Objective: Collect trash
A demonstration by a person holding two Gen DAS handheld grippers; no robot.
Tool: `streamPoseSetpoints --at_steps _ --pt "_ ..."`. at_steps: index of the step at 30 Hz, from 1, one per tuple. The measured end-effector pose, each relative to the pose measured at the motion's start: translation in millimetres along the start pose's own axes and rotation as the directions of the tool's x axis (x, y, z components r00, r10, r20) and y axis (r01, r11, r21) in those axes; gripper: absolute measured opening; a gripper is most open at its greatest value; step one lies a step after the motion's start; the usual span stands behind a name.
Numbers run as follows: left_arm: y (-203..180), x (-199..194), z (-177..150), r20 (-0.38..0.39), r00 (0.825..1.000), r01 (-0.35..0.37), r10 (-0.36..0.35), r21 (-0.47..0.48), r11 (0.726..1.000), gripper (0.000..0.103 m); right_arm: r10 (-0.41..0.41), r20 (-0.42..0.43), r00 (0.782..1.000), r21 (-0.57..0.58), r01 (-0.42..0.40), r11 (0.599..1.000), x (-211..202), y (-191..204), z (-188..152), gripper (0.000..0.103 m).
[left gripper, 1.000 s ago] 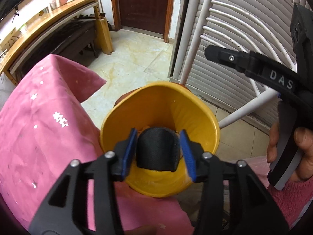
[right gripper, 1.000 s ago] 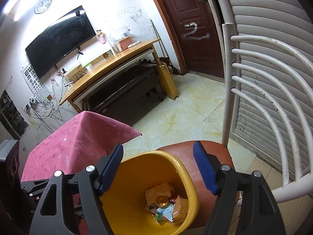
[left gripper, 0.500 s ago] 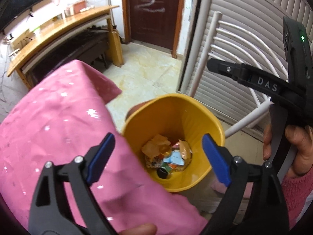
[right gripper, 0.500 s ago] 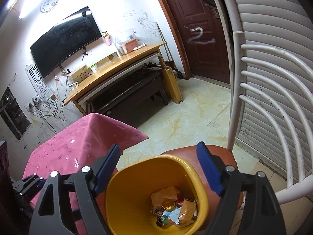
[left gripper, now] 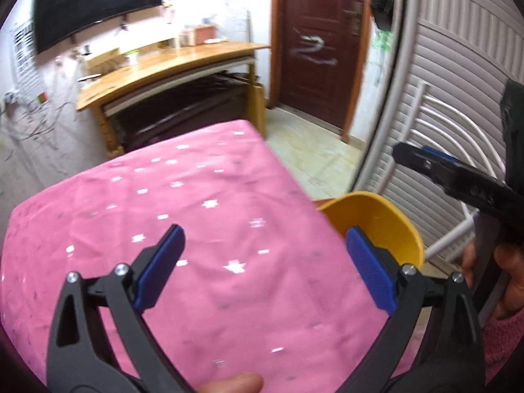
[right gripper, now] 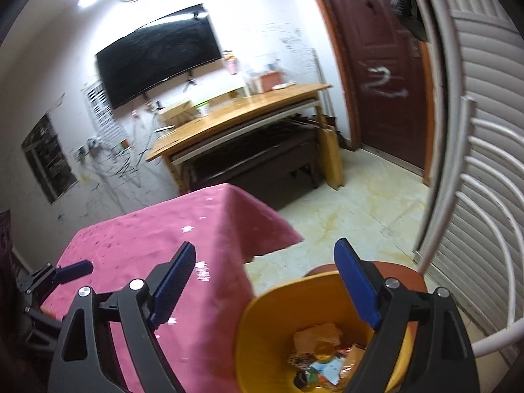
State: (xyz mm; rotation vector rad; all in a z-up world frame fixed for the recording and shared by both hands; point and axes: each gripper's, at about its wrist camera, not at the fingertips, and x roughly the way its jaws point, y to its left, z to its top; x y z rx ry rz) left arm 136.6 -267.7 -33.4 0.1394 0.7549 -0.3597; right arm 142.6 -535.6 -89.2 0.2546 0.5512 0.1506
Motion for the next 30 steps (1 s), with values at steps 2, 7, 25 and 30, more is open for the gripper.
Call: streamPoseSetpoints --at_steps 2,7,25,30 --pt "15.0 -3.5 -3.9 0.010 0.999 -0.036 0.037 -0.028 0.999 0.095 0.016 0.002 1.000 -0.026 -0.016 1.000 1.9 16.7 -1.0 0.081" --pt "46.2 -14.8 -13.6 0.015 0.997 -0.070 0.071 -0.080 0.994 0.095 0.038 -0.022 0.999 -0.083 -0.040 0.996 12.9 52.9 -6.0 0.081" --pt "142.1 -68.9 -55.9 0.061 0.970 -0.217 0.236 -0.229 0.949 0.095 0.145 -0.113 0.983 -0.184 -0.164 0.969 33.8 156.0 -34.7 0.081" --pt "161.8 -82.2 -65.2 0.071 0.962 -0.235 0.262 -0.268 0.934 0.095 0.154 -0.136 0.979 -0.219 -0.182 0.959 37.4 181.3 -40.0 0.081"
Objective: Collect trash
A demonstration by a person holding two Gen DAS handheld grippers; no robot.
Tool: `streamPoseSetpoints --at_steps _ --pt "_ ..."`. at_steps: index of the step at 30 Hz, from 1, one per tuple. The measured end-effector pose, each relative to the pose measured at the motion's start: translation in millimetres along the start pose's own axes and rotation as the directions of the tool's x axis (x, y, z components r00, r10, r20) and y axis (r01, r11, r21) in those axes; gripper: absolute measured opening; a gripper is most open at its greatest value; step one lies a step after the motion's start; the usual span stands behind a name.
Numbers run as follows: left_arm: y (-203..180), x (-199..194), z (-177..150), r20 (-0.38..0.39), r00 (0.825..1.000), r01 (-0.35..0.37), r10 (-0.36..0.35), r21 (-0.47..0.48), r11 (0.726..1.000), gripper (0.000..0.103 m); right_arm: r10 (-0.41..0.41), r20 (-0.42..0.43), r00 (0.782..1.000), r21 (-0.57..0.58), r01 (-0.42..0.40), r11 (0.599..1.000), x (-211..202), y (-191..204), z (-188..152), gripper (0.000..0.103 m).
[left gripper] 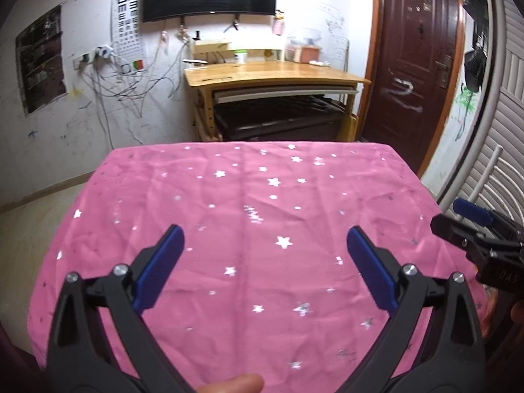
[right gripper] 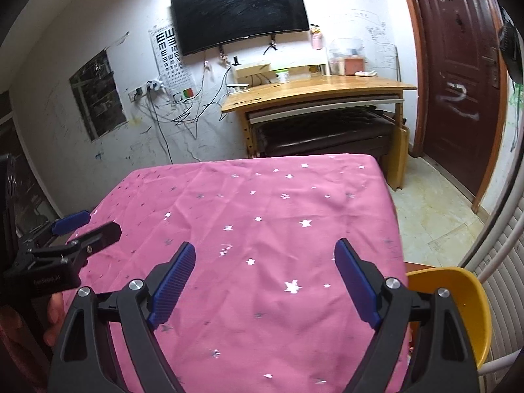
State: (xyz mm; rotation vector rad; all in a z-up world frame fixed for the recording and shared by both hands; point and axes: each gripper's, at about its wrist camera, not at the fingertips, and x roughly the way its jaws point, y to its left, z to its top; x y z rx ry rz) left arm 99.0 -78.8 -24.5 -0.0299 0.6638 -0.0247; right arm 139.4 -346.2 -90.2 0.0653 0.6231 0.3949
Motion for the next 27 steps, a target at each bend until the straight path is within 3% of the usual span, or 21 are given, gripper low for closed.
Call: streamPoseSetpoints --at_steps 9,27 --pt "30.6 -13.1 -3.6 0.018 1.000 -0.011 0.011 -0.046 0.999 0.095 0.012 -0.014 1.000 -0.042 -0.012 0.999 5.3 31.2 4.3 0.081" --pt "53.1 -22.6 -7.9 0.030 0.999 -0.016 0.019 -0.085 0.996 0.095 0.014 -0.025 1.000 -0.085 -0.016 0.996 10.4 56.4 8.0 0.082"
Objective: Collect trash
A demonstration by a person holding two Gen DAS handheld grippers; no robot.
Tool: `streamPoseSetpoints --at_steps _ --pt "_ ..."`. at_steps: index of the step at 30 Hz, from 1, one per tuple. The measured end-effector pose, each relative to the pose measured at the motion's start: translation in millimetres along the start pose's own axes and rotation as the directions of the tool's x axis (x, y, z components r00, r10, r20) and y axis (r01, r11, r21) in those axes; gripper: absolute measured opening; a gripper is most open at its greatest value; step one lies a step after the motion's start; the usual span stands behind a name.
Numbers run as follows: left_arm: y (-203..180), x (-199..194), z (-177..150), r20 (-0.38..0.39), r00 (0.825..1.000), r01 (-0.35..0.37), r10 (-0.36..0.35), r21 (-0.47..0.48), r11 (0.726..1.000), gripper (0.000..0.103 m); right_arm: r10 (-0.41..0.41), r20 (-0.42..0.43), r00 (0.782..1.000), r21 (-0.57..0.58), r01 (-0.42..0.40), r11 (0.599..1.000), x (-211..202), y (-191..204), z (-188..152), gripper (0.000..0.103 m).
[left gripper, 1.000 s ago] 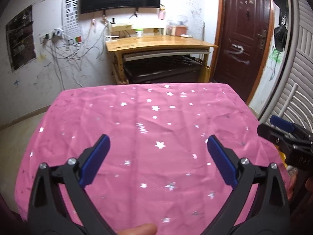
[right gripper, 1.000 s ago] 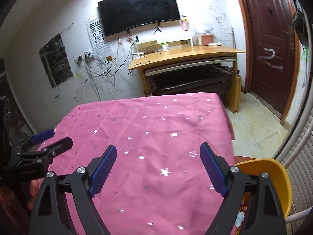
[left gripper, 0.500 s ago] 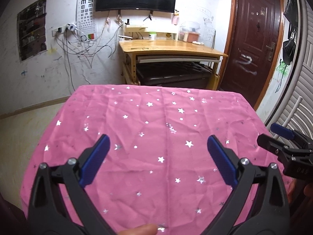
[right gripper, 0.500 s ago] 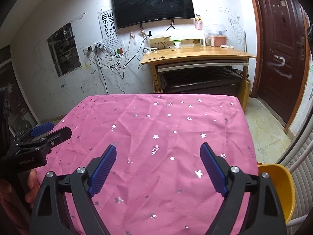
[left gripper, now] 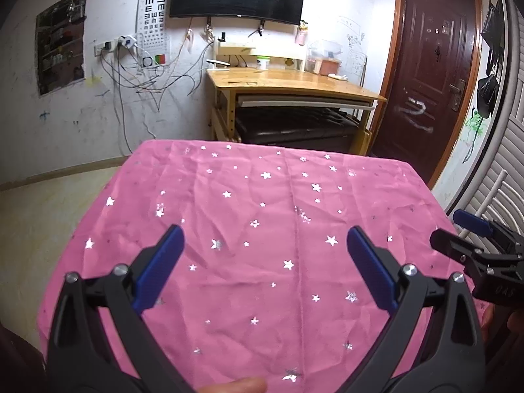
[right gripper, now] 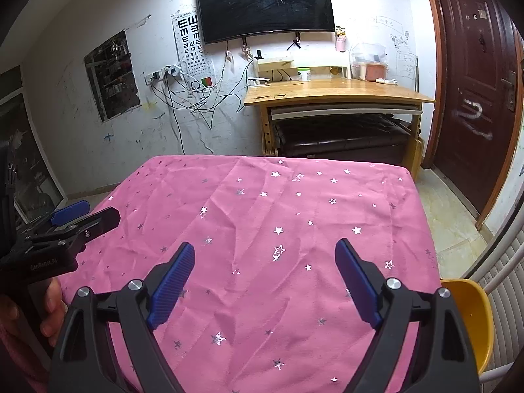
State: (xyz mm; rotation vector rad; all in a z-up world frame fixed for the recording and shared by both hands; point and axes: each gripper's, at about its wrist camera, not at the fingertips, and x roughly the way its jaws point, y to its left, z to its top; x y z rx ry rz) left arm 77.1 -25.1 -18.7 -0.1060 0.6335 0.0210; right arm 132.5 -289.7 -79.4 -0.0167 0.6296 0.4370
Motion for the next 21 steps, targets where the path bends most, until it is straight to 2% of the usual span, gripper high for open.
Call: streamPoseSetpoints --at_steps 21 --pt "0.7 0.2 -1.0 -0.006 1.000 0.006 -0.006 0.001 1.000 0.096 0.006 -0.010 1.000 -0.002 -0.006 1.000 3.0 -0.5 -1.0 0.082"
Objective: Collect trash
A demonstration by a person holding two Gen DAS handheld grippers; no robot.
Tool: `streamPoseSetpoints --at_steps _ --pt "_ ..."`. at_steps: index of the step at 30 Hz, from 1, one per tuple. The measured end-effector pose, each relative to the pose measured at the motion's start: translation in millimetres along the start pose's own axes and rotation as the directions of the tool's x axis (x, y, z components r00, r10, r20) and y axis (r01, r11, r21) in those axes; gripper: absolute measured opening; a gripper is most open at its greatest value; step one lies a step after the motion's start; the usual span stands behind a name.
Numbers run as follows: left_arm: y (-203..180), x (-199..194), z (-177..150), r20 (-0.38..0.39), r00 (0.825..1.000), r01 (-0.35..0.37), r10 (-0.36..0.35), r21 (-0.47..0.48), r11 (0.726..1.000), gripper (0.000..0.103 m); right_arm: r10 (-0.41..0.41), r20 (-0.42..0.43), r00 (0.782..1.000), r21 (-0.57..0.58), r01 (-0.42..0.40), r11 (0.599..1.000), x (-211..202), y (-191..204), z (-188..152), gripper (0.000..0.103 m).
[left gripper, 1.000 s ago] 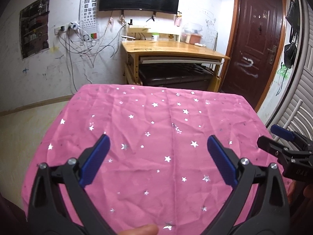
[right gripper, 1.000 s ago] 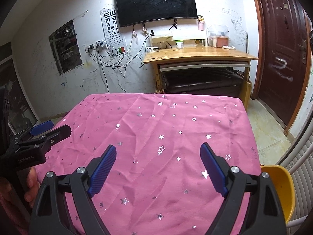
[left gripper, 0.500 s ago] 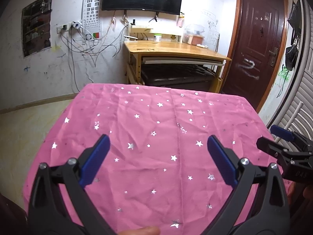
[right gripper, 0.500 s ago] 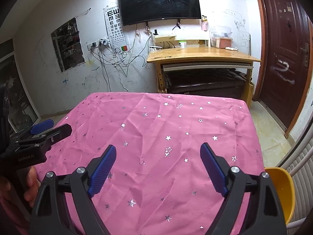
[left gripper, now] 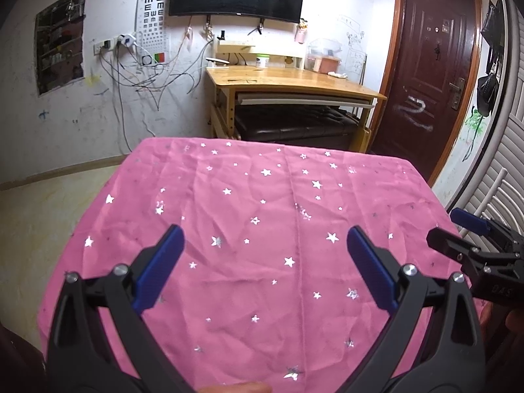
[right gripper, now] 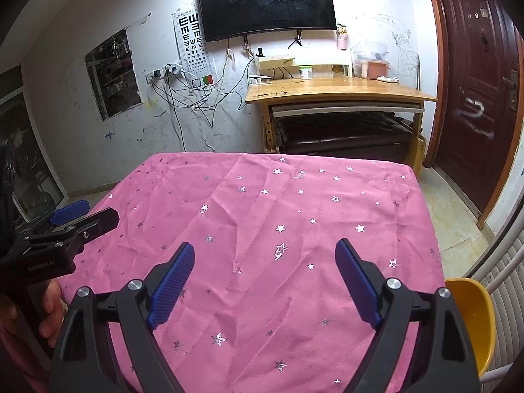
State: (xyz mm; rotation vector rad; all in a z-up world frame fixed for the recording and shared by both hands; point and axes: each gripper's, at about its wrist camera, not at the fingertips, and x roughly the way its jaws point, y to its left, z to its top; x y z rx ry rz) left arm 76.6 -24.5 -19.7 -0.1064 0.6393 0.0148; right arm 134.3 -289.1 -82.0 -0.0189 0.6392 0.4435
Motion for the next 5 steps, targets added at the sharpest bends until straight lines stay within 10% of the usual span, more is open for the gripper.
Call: streamPoseSetpoints --at_steps 5 --pt "0.5 0.4 -0.2 -0.001 1.000 -0.002 0.002 -0.002 1.000 0.096 0.001 -0.001 1.000 0.000 -0.001 1.000 0.6 -0.3 0.0 0.082"
